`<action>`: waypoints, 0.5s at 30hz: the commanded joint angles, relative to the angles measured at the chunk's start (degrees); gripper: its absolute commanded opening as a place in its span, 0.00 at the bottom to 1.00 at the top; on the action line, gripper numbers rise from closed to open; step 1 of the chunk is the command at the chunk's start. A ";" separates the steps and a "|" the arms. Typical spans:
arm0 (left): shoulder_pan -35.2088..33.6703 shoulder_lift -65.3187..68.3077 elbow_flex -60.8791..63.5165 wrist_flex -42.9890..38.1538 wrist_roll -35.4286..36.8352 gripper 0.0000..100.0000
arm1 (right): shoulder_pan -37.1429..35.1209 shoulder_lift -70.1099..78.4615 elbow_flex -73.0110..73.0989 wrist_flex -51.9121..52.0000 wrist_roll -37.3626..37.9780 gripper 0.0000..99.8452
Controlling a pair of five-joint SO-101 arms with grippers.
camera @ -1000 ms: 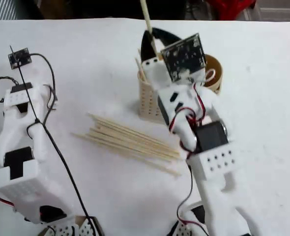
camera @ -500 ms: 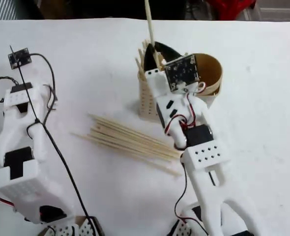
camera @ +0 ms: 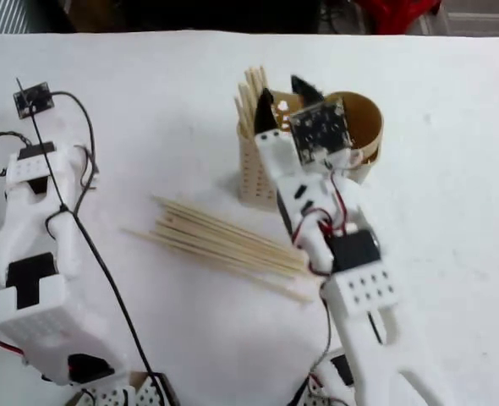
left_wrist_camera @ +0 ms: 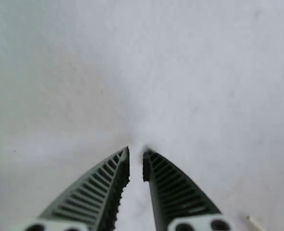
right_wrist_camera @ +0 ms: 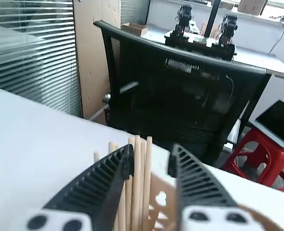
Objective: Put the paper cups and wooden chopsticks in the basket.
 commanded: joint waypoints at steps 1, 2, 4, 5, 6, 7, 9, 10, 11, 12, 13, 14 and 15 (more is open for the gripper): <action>-0.48 -0.40 -0.44 -1.14 -0.70 0.07 | -1.80 -11.21 -2.64 18.68 0.00 0.05; -0.48 -0.40 -0.44 -1.14 -0.70 0.07 | -2.68 -12.88 -3.16 22.37 0.00 0.05; -0.48 -0.40 -0.44 -1.14 -0.70 0.07 | -5.32 -13.85 -4.48 27.12 0.09 0.06; -0.48 -0.40 -0.44 -1.14 -0.70 0.07 | -6.90 -13.67 -5.01 28.79 0.97 0.07; -0.48 -0.40 -0.44 -1.14 -0.70 0.07 | -8.66 -12.97 -5.36 30.46 2.29 0.08; -0.57 -0.40 -0.44 -1.14 -0.70 0.07 | -10.68 -11.91 -5.54 32.04 3.96 0.10; -0.57 -0.40 -0.44 -1.14 -0.70 0.07 | -14.90 -9.01 -5.36 35.38 7.56 0.13; -0.57 -0.40 -0.53 -1.14 -0.70 0.07 | -16.92 -6.99 -5.10 37.05 9.23 0.14; -0.57 -0.40 -0.53 -1.14 -0.70 0.07 | -18.68 -4.70 -4.92 38.81 10.64 0.15; -0.57 -0.40 -0.53 -1.14 -0.70 0.07 | -20.35 -2.24 -4.48 39.87 11.87 0.15; -0.57 -0.40 -0.53 -1.14 -0.70 0.07 | -21.93 0.31 -3.87 40.13 13.19 0.15; -0.57 -0.40 -0.53 -1.14 -0.70 0.07 | -23.87 2.95 -3.25 39.96 14.59 0.16; -0.57 -0.40 -0.53 -1.14 -0.70 0.07 | -25.71 5.67 -2.64 39.34 16.18 0.16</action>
